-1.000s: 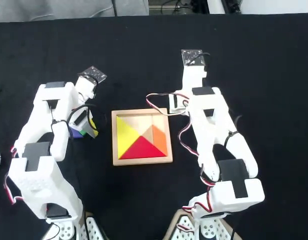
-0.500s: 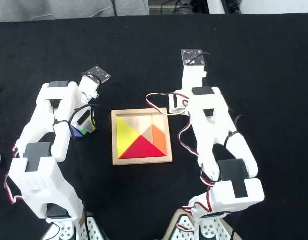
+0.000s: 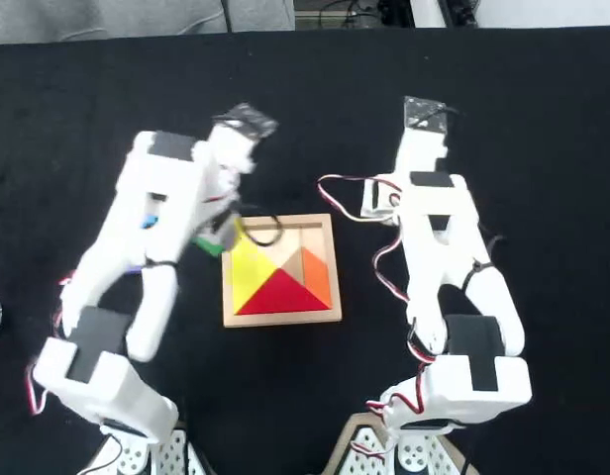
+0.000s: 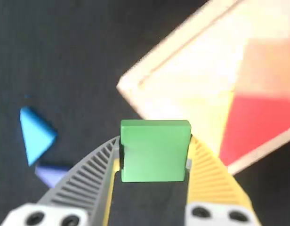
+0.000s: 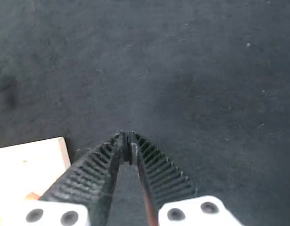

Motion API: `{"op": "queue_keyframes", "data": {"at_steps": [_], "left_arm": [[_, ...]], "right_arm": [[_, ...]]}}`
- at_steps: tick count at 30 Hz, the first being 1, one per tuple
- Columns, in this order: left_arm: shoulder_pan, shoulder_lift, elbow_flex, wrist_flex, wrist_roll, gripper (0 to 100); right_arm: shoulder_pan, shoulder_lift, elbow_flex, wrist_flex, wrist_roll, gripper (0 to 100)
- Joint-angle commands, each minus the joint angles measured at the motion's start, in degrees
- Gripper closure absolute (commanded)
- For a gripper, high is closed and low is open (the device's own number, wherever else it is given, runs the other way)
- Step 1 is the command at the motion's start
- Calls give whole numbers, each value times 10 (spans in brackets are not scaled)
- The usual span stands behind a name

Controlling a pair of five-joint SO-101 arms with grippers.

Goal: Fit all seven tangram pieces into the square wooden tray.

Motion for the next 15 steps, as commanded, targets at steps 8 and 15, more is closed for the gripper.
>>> {"op": "queue_keyframes", "data": {"at_steps": [8,15], "left_arm": [[116,52,-20,-102,43,916],[132,96,-22,-120,44,916]], "right_arm": [[49,-33,-14,-33,-8,987],[69,-33,4,-50,-8,987]]}}
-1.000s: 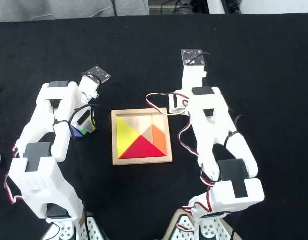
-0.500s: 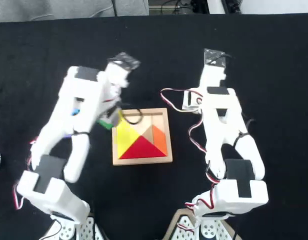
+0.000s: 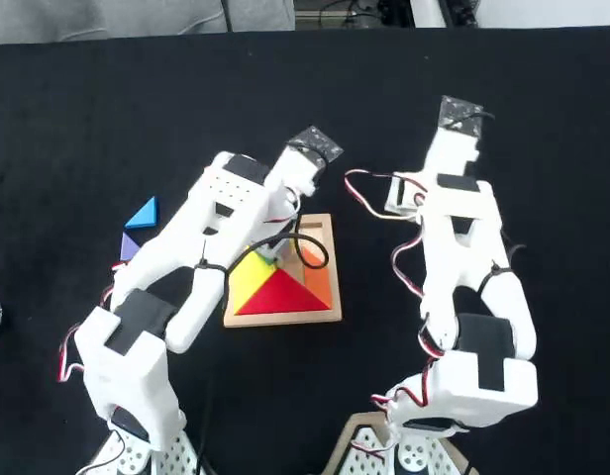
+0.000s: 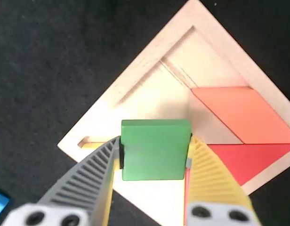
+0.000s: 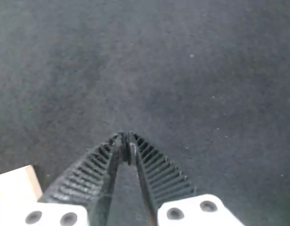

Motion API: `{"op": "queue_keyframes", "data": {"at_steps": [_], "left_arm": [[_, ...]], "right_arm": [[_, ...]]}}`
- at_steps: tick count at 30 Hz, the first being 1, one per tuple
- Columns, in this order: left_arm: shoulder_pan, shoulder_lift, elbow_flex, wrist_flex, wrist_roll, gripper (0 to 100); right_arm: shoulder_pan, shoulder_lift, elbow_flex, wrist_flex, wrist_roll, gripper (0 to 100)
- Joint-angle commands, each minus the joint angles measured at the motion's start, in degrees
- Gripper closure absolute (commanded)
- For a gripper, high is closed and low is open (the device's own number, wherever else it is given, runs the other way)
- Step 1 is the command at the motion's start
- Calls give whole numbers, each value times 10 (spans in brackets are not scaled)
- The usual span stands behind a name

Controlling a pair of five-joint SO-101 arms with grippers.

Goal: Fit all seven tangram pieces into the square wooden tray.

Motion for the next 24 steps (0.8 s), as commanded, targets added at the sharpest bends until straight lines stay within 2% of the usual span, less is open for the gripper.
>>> {"op": "queue_keyframes", "data": {"at_steps": [1,10,15,20,24], "left_arm": [[22,0,-22,-12,4,916],[22,3,-23,-13,-1,909],[22,4,-20,-27,-1,795],[9,4,-21,-63,-2,801],[14,4,-17,-54,-23,801]], "right_arm": [[11,-33,-3,-11,-7,987],[8,-33,-2,-11,-6,987],[8,-33,-2,-11,-4,987],[8,-33,-2,-9,-4,987],[8,-33,-2,-9,-4,987]]}}
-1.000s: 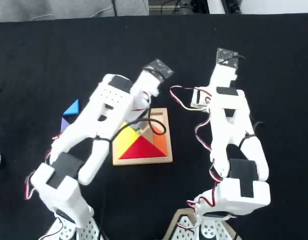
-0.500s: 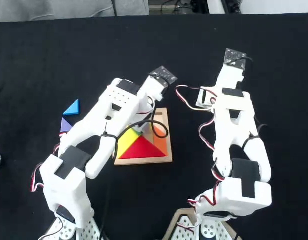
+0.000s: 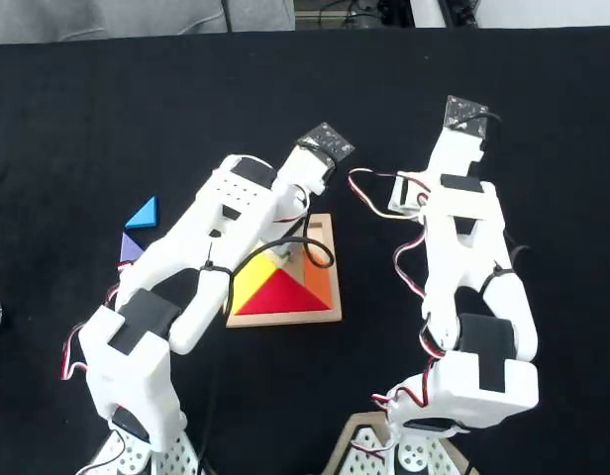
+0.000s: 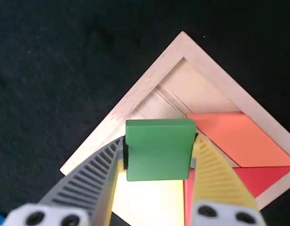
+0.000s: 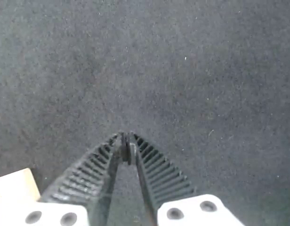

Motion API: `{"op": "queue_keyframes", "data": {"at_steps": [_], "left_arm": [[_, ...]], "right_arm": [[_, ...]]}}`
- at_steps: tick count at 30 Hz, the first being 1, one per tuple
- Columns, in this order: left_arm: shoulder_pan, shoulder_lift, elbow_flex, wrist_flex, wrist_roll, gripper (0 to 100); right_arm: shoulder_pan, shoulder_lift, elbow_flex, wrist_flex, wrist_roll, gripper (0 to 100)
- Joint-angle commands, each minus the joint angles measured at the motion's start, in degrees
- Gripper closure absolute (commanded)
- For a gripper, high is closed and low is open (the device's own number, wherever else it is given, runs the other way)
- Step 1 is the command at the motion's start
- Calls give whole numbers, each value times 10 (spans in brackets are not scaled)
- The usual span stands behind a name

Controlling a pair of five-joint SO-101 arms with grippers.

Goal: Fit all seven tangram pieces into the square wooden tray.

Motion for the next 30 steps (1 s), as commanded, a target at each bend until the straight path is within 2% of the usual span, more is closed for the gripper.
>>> {"op": "queue_keyframes", "data": {"at_steps": [1,5,11,21,26,30], "left_arm": [[-1,-4,-17,5,-25,801],[-7,-3,-17,9,-28,798],[-7,-3,-7,7,-28,740],[-10,-5,-14,2,-24,741],[-66,-4,-44,-44,5,741],[-121,-3,-42,-47,-7,741]], "right_arm": [[4,-33,-2,-7,-4,987],[4,-33,-2,-7,-4,987],[4,-33,-2,-7,-4,987],[4,-33,-2,-7,-4,987],[4,-33,-2,-7,-4,987],[4,-33,-2,-7,-4,987]]}}
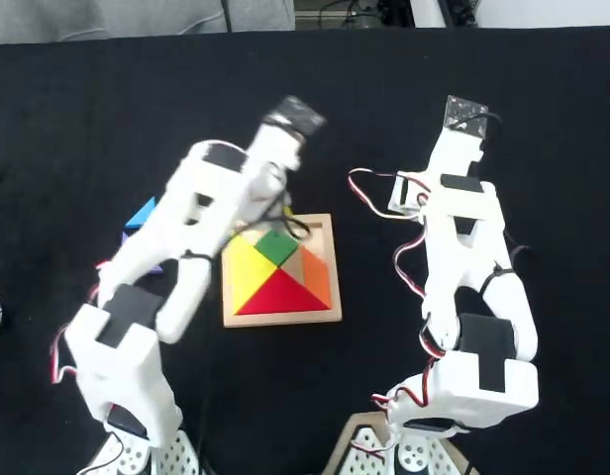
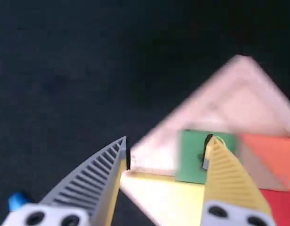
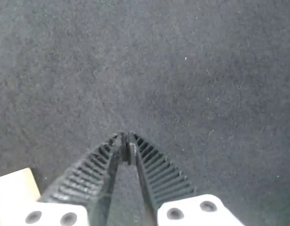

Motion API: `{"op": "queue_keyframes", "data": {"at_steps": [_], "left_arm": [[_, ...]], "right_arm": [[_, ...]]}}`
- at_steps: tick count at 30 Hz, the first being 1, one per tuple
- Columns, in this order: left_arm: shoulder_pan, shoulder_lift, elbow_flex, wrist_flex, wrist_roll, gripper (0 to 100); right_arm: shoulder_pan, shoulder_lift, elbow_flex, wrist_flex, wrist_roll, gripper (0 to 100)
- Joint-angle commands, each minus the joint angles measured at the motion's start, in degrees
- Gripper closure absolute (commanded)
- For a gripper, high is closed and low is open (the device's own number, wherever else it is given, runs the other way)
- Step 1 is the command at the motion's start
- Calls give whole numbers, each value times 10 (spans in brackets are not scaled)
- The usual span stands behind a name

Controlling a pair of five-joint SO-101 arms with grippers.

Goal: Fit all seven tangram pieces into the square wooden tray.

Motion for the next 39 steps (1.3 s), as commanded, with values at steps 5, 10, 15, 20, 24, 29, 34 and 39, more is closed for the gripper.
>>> {"op": "queue_keyframes", "data": {"at_steps": [5,10,15,20,24,29,34,39], "left_arm": [[-65,-11,-5,46,-29,741],[-147,-54,-55,174,-81,741],[-249,-63,-81,184,-193,741],[-281,-41,-73,151,-263,737],[-284,6,-82,111,-263,729],[-297,63,-112,91,-262,676],[-311,109,-165,90,-260,688],[-314,143,-194,91,-242,720]], "right_arm": [[-2,-33,-2,-8,-2,987],[-1,-33,-2,-8,8,987],[-2,-33,-2,-8,8,987],[-2,-32,-2,-10,8,987],[-2,-32,-2,-10,8,987],[-2,-32,-2,-11,9,987],[-2,-32,-2,-11,9,987],[-2,-32,-2,-11,9,987]]}}
